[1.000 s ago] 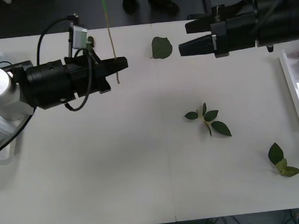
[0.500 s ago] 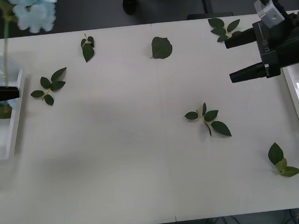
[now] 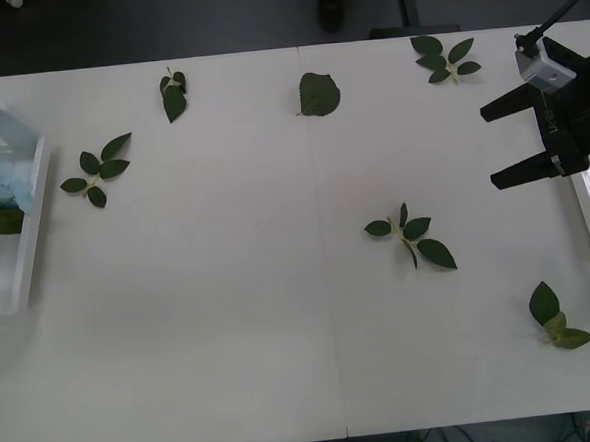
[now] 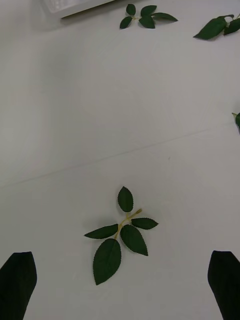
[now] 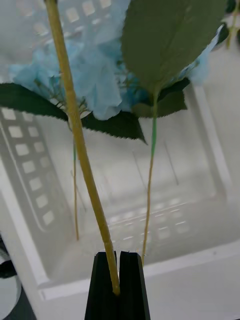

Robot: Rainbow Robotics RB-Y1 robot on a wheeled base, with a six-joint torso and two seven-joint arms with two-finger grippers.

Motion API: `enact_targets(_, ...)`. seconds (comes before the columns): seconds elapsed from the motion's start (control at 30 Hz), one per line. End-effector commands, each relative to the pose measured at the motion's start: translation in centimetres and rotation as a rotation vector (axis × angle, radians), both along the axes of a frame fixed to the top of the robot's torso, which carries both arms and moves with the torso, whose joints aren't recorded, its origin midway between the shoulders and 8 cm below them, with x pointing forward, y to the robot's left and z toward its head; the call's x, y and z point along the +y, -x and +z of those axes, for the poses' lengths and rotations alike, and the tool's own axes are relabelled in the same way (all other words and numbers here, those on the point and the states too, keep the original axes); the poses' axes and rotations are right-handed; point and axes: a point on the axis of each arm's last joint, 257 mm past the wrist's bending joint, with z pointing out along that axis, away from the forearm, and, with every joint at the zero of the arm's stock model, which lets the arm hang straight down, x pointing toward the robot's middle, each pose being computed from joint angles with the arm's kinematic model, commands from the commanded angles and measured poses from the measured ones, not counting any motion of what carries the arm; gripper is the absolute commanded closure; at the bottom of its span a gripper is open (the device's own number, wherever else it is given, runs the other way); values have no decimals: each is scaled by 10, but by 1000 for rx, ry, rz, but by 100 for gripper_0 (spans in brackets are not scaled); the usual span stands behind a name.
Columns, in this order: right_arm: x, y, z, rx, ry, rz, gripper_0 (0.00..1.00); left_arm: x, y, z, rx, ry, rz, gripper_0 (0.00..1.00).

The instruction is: Place the red flowers into the right box and the blue flowers into the left box. If a person shows an open palm, hand one flower to the person first, then continue sorting.

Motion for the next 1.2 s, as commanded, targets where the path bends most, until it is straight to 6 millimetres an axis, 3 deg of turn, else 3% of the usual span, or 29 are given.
enact_targets(0.03,0,3,15,-20,-13,3,0,50,25,-4,62,-101,119,100)
enact_targets(0.33,13,8,25,-3,-87,16,0,73,37,-20,107,-128,186,97)
enact_targets(0.37,13,8,24,-1,-89,15,0,73,37,-21,109,-128,186,91)
enact_targets(0.4,13,7,22,0,-94,9,0,73,38,-21,112,-130,186,73)
enact_targets(0.43,14,8,20,4,-101,6,0,73,39,-21,114,-133,183,60)
enact_targets(0.47,15,8,19,6,-103,5,0,74,38,-20,113,-133,184,54)
enact_targets(0.53,17,7,17,8,-114,2,0,73,39,-22,118,-134,180,25)
enact_targets(0.73,21,8,17,13,-126,7,0,57,39,-15,125,-112,130,1)
enact_targets(1.0,21,8,17,13,-126,7,0,57,39,-15,125,-112,130,1)
enact_targets(1.03,21,8,17,13,-126,7,0,-89,2,29,53,72,-181,0)
enact_targets(1.07,21,8,17,13,-126,7,0,-102,-3,31,48,93,-201,0)
enact_targets(1.17,21,8,17,13,-126,7,0,-175,-25,36,7,262,-270,0)
enact_targets(1.2,21,8,17,13,-126,7,0,-190,-31,36,-4,296,-276,0)
